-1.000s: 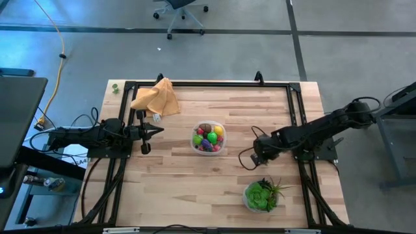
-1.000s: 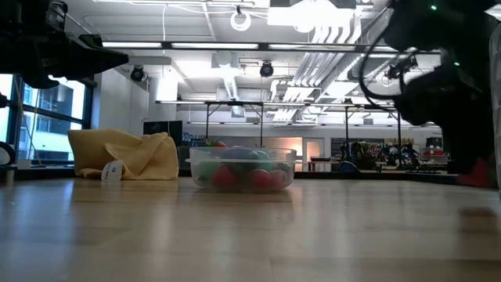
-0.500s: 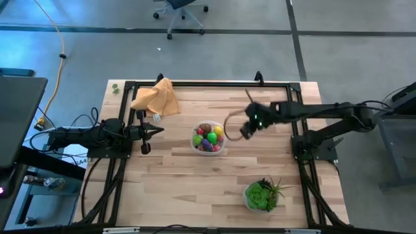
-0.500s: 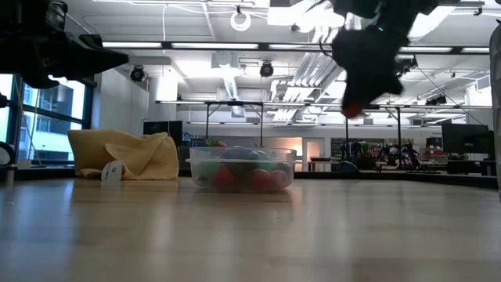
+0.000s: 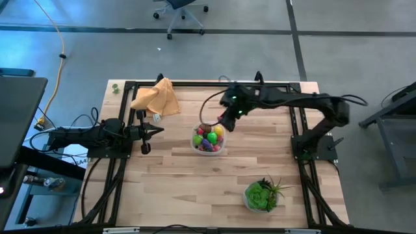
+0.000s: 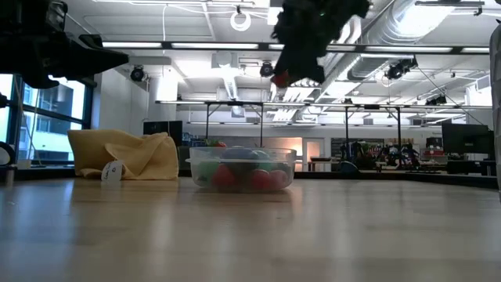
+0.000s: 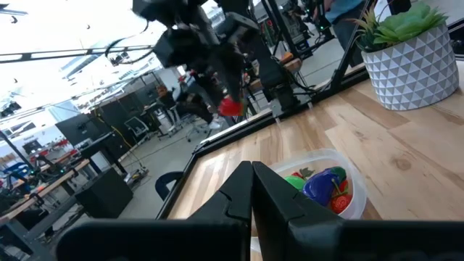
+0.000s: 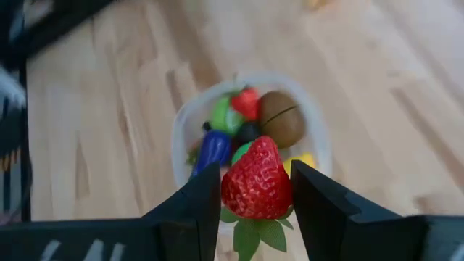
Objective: Pick and placing Produce into tupperware
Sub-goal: Put the strawberry into the transparent bin, then return to Home Position
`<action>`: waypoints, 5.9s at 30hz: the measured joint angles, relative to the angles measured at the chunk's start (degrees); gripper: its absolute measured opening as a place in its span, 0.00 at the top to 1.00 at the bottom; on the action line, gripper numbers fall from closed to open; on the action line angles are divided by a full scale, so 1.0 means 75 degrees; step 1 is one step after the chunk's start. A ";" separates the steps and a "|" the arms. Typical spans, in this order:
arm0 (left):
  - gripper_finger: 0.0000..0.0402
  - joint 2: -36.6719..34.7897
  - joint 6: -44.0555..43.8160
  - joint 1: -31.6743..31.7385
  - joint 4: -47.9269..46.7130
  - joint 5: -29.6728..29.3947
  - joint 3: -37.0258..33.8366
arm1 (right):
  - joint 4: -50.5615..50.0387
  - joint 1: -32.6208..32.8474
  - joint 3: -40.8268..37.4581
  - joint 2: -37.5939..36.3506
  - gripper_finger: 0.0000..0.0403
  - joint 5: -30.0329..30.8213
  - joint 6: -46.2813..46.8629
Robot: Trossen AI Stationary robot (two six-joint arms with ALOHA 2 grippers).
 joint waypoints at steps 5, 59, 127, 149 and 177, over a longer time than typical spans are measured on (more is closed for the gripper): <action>1.00 -0.0002 0.0003 -0.0002 0.0000 -0.0001 -0.0003 | -0.0522 0.0110 0.0617 0.0934 0.68 -0.0743 -0.0724; 1.00 0.0000 0.0003 0.0000 -0.0085 0.0000 -0.0003 | -0.0663 0.0675 0.0686 0.2838 0.54 -0.1336 -0.2519; 1.00 0.0000 0.0002 -0.0001 -0.0086 0.0000 -0.0003 | 0.4804 -0.3801 -0.2059 -0.4040 1.00 -0.2512 0.1650; 1.00 0.0000 0.0003 -0.0002 -0.0087 0.0000 -0.0003 | 0.8152 -0.3796 -0.5577 -0.6236 1.00 -0.2241 0.3629; 1.00 0.0000 0.0003 0.0000 -0.0087 0.0000 -0.0003 | 0.8122 -0.3787 -0.7642 -0.8761 1.00 -0.3105 0.3047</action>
